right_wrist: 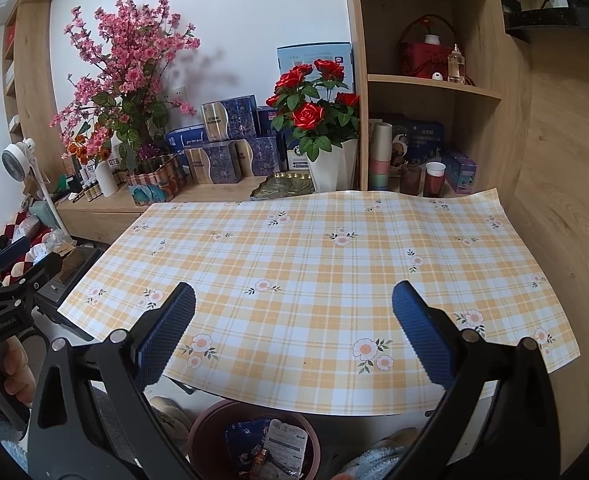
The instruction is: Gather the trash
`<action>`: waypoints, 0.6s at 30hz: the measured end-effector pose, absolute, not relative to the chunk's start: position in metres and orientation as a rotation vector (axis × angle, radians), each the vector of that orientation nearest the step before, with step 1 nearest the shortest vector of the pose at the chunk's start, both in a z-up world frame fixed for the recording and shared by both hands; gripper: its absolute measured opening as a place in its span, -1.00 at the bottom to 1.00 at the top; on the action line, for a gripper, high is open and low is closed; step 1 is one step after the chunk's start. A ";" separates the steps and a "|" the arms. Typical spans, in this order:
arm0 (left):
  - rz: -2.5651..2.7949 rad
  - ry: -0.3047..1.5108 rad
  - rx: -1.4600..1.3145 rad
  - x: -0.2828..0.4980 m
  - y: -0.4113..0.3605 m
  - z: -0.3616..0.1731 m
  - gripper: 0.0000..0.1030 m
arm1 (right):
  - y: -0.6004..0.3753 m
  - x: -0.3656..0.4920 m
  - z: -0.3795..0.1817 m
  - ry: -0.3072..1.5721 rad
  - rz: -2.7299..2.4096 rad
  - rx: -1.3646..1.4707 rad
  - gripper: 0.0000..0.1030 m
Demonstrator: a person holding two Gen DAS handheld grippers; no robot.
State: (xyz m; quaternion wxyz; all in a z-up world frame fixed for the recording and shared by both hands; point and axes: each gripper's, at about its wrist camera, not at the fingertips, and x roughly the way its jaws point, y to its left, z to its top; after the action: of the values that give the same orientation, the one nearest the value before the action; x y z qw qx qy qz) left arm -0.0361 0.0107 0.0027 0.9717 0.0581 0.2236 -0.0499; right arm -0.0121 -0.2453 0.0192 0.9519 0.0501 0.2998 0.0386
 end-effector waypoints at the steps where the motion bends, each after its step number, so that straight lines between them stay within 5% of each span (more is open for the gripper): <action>1: -0.097 0.451 0.119 -0.036 0.011 0.003 0.88 | -0.245 -0.012 0.019 0.610 0.079 0.102 0.89; 18: -0.076 0.450 0.128 -0.037 0.011 0.003 0.88 | -0.239 -0.012 0.015 0.620 0.088 0.103 0.89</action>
State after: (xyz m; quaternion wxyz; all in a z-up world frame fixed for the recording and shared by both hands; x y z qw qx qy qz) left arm -0.0366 0.0115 0.0029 0.9721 0.0635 0.2227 -0.0375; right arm -0.0116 -0.2391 0.0155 0.9501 0.0506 0.3047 0.0433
